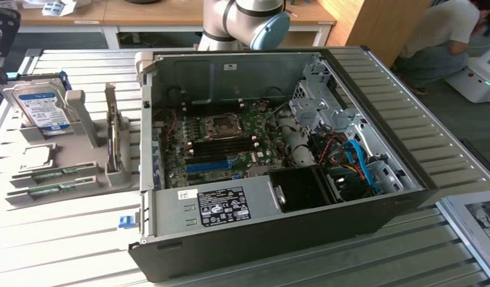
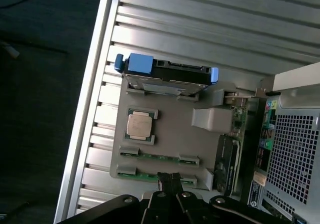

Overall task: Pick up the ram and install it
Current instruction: 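Pick up the ram and move it above insertion slot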

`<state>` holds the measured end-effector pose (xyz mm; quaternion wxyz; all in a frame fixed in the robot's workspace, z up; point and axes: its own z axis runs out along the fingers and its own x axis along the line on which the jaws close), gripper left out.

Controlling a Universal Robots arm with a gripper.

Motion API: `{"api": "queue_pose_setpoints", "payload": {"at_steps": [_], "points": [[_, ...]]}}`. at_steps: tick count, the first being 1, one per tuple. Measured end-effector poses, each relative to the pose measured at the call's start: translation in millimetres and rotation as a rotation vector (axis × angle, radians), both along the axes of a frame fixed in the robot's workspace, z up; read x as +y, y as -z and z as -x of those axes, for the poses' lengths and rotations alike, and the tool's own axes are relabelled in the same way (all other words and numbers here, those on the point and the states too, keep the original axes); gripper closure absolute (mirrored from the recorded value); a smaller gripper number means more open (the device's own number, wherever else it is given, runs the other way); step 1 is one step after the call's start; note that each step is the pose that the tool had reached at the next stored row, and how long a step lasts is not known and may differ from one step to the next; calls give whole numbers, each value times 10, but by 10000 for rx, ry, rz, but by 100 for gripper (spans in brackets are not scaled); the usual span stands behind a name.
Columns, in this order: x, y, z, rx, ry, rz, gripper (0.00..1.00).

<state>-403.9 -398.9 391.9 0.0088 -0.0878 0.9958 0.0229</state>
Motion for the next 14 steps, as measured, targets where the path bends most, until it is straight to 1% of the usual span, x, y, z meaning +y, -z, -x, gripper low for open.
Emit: {"api": "queue_pose_setpoints", "payload": {"at_steps": [14], "points": [[0, 4, 0, 0, -1907, 6, 90]]}}
